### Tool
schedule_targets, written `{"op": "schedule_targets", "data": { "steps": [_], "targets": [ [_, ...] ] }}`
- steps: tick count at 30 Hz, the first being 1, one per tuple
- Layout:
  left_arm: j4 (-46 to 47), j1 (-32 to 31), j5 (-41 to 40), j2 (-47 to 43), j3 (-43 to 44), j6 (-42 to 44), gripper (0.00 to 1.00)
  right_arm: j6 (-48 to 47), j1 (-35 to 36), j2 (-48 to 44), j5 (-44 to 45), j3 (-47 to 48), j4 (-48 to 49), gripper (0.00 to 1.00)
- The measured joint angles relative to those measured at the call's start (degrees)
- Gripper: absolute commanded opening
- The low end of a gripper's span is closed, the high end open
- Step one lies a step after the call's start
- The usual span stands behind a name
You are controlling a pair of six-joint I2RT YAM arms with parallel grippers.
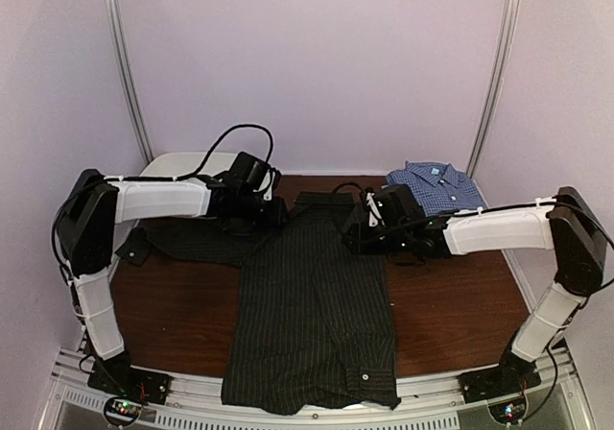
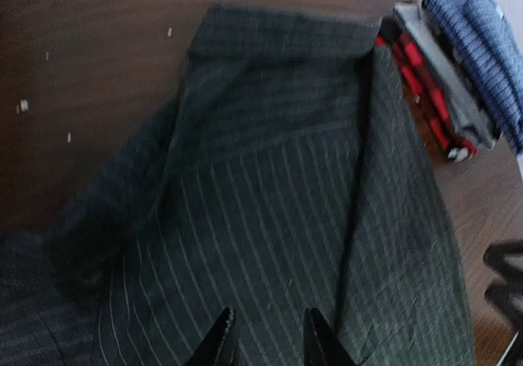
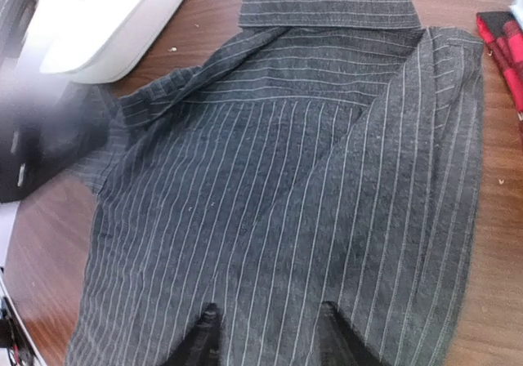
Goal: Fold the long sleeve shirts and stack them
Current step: Move the right arm to the center of the board with the 1/3-folded shirt.
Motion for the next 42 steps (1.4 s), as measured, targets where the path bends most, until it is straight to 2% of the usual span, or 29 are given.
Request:
{"op": "schedule_targets", "data": {
  "steps": [4, 9, 14, 20, 25, 34, 36, 42],
  "targets": [
    [-0.2, -0.8, 0.6, -5.9, -12.7, -0.5, 0.26, -2.2, -2.2, 8.7, -2.1, 5.5, 0.1, 0.17],
    [-0.3, -0.4, 0.8, -15.7, -23.7, -0.9, 0.24, -3.6, -5.0, 18.9, -4.3, 10.5, -0.3, 0.15],
    [-0.1, -0.4, -0.6, -20.0, -27.7, -1.6, 0.24, -4.3, -6.6, 25.4, -5.6, 16.9, -0.4, 0.15],
    [-2.9, 0.0, -7.8, -24.2, -30.9, -3.3, 0.25, -5.5, -8.0, 30.2, -7.2, 23.5, -0.7, 0.18],
    [-5.5, 2.8, -13.3, -30.1, -32.6, -5.8, 0.31, -6.1, -9.3, 30.7, -9.3, 24.4, -0.8, 0.35],
    [-10.5, 15.1, -21.1, -42.5, -37.1, -10.8, 0.41, -7.0, -8.1, 23.4, -11.8, 20.8, -3.1, 0.84],
    [-10.7, 18.1, -21.4, -43.2, -37.7, -11.1, 0.41, -7.2, -7.3, 19.8, -11.8, 19.8, -3.2, 0.99],
    [-9.8, 26.5, -20.0, -42.2, -38.6, -11.1, 0.43, -7.8, -4.0, 8.1, -11.3, 16.2, -1.7, 1.00]
  ]
}}
